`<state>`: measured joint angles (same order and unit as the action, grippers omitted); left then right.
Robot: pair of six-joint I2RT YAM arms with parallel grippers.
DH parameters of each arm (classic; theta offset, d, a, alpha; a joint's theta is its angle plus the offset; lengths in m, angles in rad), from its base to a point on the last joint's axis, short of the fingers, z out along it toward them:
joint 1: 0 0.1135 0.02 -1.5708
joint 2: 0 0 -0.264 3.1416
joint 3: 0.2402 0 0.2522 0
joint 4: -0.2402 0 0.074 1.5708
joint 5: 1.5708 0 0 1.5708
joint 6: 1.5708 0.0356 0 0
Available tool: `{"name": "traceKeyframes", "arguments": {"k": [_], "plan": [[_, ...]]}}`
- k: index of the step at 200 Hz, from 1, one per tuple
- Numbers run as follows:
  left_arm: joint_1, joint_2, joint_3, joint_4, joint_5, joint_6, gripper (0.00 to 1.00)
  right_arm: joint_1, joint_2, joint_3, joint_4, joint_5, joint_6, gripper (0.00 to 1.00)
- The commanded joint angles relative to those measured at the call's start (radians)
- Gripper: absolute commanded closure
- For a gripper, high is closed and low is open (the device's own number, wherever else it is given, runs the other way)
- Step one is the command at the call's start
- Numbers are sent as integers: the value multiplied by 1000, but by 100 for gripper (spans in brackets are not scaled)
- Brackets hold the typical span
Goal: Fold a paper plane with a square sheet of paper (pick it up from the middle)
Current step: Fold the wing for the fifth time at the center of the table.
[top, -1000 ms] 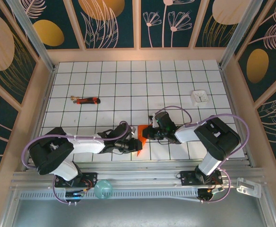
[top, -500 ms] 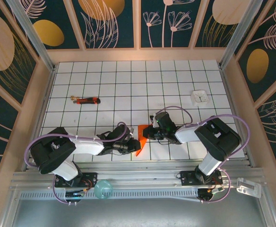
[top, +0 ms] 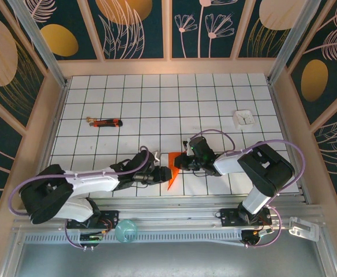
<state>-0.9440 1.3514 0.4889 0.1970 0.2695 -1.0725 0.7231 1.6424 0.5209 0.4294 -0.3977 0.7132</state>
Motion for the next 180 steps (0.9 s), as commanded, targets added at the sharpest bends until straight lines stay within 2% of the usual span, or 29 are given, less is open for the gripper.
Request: {"name": "traceKeyframes", "arguments": {"k": [1,43,91,105,114,136,158,180], "plan": [[-6,-11,26,-64,-14,25,61,12,25,-21,-57,36,-3,100],[-9,72,15,56,80,-18,73,13,20,-22,-63,41,-2,100],[-9,132,36,54,65,0,85,14,9,-25,-63,61,18,100],[-7,143,40,48,57,3,86,13,-1,-29,-67,85,37,100],[-6,146,43,50,56,3,84,15,-7,-32,-75,106,54,100],[4,136,57,36,36,12,68,16,-14,-38,-95,169,97,100],[27,108,59,25,10,14,60,15,-26,-51,-97,229,137,100],[53,81,63,8,-16,35,58,16,-38,-48,-114,288,164,100]]}}
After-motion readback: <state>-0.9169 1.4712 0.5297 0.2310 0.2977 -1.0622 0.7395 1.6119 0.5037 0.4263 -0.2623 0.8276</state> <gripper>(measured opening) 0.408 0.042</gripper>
